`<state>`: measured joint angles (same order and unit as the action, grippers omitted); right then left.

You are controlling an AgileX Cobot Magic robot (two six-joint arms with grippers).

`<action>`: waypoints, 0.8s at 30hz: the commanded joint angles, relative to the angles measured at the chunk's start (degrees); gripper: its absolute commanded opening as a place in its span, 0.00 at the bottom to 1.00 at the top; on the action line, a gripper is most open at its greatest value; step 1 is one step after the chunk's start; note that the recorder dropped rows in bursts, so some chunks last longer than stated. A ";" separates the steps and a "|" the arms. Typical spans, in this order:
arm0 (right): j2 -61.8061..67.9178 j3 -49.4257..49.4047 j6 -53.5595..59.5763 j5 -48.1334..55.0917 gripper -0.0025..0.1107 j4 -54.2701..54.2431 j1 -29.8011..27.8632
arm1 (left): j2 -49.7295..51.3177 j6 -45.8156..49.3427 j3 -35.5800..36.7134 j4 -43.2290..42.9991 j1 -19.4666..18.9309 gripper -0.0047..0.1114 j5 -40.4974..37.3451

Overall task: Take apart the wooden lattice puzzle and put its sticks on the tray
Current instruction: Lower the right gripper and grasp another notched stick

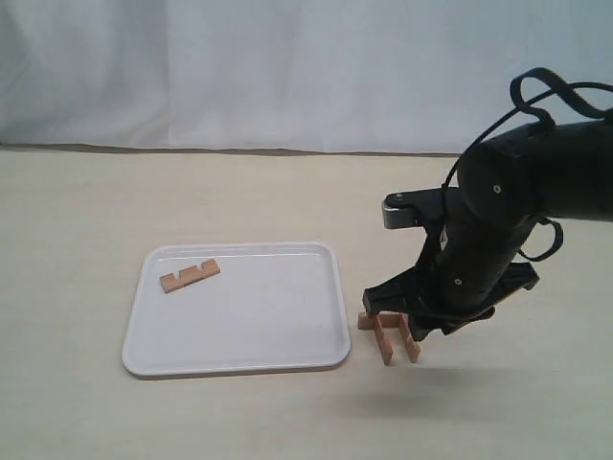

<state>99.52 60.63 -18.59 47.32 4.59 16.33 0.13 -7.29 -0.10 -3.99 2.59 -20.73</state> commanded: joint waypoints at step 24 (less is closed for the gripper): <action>5.84 6.33 48.33 0.49 0.40 9.61 -0.15 | -0.13 -0.28 0.10 0.14 0.10 0.04 0.44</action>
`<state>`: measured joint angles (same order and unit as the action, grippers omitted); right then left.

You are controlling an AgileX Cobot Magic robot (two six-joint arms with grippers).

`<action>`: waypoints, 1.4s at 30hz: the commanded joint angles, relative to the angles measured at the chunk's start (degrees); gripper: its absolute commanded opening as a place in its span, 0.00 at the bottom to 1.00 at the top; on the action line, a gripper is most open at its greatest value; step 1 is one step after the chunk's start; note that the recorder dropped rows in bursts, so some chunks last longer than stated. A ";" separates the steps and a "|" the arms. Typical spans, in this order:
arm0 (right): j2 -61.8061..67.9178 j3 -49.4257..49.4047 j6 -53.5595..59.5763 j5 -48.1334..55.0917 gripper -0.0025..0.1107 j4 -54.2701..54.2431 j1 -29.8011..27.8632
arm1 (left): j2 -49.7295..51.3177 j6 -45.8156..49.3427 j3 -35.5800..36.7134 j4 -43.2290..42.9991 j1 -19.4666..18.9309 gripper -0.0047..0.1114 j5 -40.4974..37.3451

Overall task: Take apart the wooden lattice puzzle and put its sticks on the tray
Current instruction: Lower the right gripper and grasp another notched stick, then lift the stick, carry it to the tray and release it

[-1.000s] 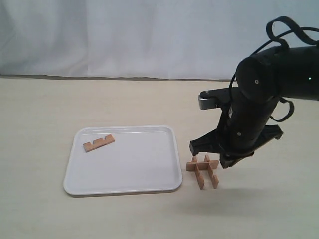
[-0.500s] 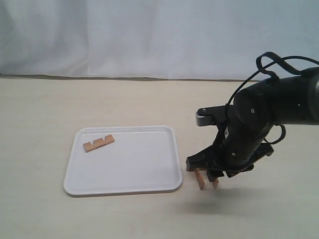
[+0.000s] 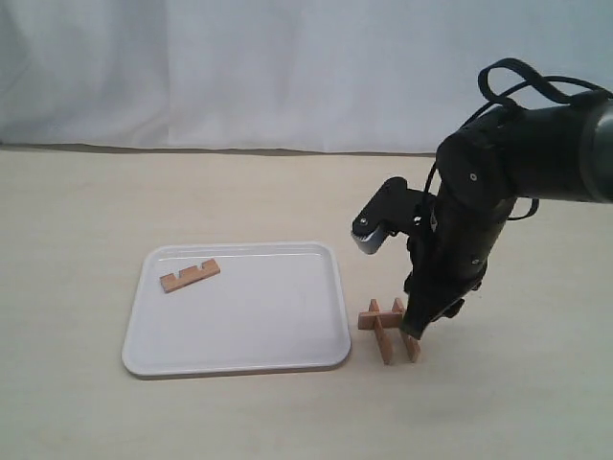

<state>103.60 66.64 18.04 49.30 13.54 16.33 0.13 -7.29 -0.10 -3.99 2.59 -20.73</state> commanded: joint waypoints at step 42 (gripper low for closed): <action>7.87 0.33 21.37 -7.00 0.06 7.43 -0.26 | -0.13 -0.28 0.10 0.04 0.10 0.04 0.31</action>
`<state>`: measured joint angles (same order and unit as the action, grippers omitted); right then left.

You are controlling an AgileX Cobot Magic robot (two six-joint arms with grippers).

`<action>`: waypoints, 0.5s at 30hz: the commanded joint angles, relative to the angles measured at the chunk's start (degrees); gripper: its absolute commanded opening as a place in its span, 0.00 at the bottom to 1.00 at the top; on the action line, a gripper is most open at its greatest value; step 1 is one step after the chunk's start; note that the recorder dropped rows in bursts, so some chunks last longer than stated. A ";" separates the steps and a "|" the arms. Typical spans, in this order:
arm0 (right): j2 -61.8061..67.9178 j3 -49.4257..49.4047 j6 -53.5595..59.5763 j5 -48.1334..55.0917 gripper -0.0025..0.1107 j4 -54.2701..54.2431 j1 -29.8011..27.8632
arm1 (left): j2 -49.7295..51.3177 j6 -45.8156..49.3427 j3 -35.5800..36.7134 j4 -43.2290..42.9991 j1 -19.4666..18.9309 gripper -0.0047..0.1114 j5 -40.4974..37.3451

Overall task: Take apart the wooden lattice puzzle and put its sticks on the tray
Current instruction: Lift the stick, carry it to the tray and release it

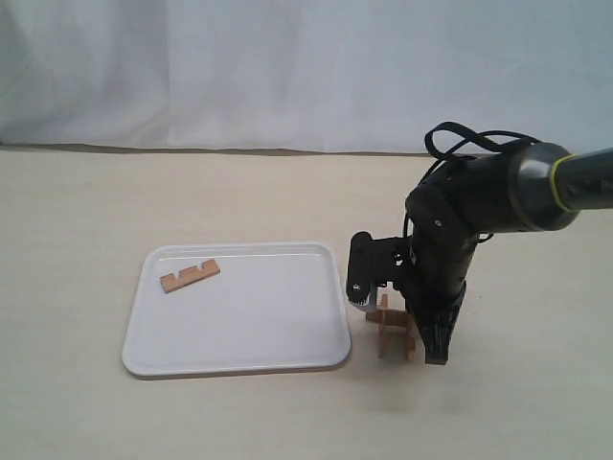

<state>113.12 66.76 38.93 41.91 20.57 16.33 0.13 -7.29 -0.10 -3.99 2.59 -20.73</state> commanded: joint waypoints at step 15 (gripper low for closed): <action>-8.56 0.54 0.26 -4.36 0.06 -0.72 1.94 | -0.13 -0.28 0.10 0.15 0.10 0.04 0.53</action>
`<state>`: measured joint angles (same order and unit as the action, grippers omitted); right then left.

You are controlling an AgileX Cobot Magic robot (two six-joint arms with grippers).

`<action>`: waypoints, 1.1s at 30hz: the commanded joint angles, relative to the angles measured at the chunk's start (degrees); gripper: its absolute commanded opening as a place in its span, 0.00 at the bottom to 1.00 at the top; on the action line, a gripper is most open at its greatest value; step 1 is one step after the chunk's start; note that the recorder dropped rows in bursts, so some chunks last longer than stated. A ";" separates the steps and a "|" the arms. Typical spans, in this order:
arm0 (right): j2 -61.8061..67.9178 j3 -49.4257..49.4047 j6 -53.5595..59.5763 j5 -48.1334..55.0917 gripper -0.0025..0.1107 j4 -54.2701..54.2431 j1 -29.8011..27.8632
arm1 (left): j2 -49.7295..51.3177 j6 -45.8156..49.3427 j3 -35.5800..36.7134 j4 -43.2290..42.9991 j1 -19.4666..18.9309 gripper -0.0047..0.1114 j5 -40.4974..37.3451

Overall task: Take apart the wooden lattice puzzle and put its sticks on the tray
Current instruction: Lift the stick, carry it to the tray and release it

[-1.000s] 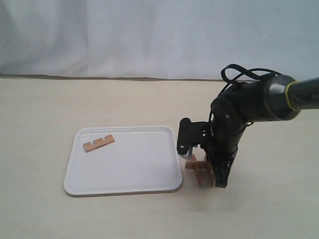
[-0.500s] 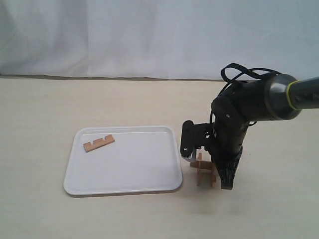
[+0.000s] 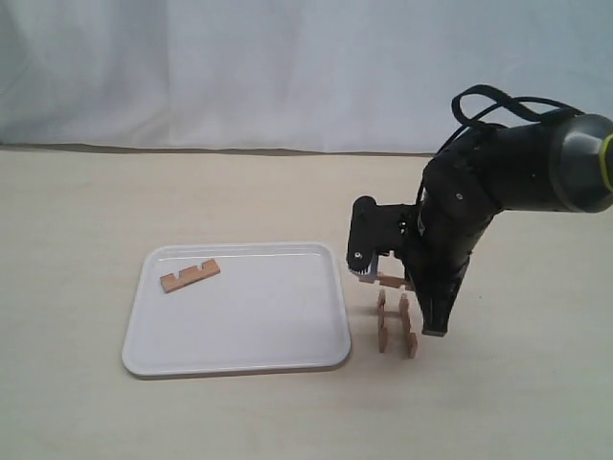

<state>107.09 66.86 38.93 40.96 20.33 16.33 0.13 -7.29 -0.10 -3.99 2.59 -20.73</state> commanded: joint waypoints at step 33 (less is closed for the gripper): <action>26.17 31.77 -43.77 4.82 0.31 29.86 31.23 | -0.13 -0.28 0.10 0.04 0.10 0.04 0.35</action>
<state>133.47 98.40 -4.12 44.49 49.61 47.23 0.13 -7.29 -0.10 -3.99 2.59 -20.73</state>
